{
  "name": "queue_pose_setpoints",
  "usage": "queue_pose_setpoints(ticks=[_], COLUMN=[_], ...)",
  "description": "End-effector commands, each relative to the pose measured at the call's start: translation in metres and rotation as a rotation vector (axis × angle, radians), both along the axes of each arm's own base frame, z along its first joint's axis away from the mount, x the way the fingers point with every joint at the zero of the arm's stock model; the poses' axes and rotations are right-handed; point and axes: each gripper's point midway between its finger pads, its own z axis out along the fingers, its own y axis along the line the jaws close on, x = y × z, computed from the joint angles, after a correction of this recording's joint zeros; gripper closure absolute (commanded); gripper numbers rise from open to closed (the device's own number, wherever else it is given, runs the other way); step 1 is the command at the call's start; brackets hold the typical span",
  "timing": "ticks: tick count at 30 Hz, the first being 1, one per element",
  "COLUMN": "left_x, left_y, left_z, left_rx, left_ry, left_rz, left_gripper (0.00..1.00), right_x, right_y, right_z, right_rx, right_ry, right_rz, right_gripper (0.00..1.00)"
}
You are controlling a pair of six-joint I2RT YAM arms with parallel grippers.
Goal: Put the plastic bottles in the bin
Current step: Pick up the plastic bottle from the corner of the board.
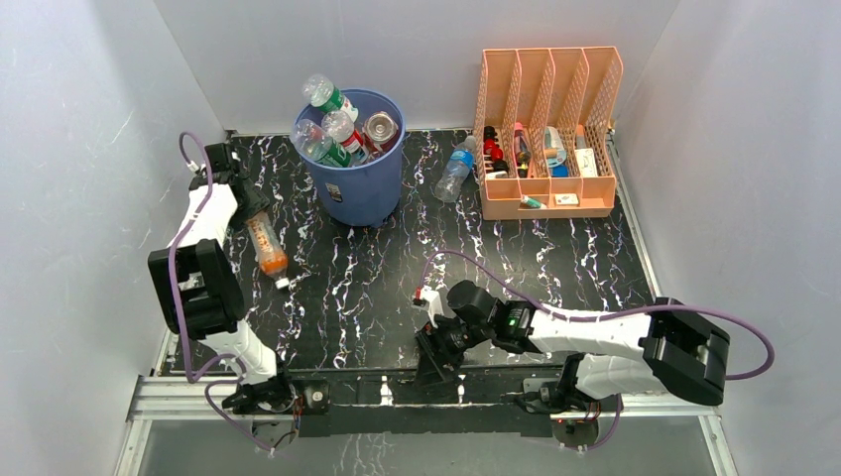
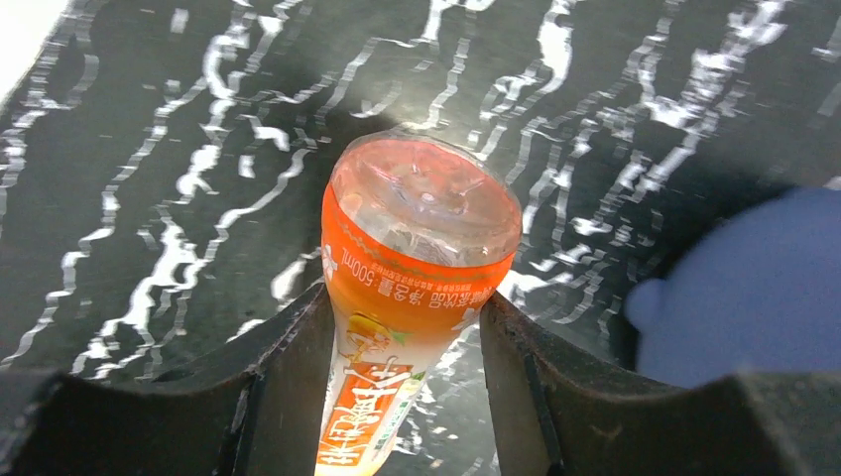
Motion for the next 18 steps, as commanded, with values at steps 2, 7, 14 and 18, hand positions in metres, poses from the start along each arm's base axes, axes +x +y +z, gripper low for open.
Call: queue_pose_setpoints(ticks=[2, 7, 14, 18], left_x=[0.019, 0.021, -0.001, -0.019], left_y=[-0.046, -0.071, -0.085, -0.091], left_z=[0.037, 0.054, 0.039, 0.033], left_rx=[-0.171, -0.259, -0.276, -0.289], left_ry=[-0.219, -0.308, -0.279, -0.307], left_rz=[-0.054, -0.113, -0.172, -0.171], left_gripper=[0.63, 0.62, 0.61, 0.60], right_x=[0.011, 0.015, 0.014, 0.014], right_y=[0.006, 0.000, -0.006, -0.010], right_z=[0.024, 0.027, 0.039, 0.044], right_rx=[0.005, -0.048, -0.058, -0.059], right_ry=[-0.011, -0.022, 0.003, 0.012], right_rz=[-0.074, -0.112, -0.178, -0.209], right_gripper=[0.23, 0.23, 0.25, 0.25])
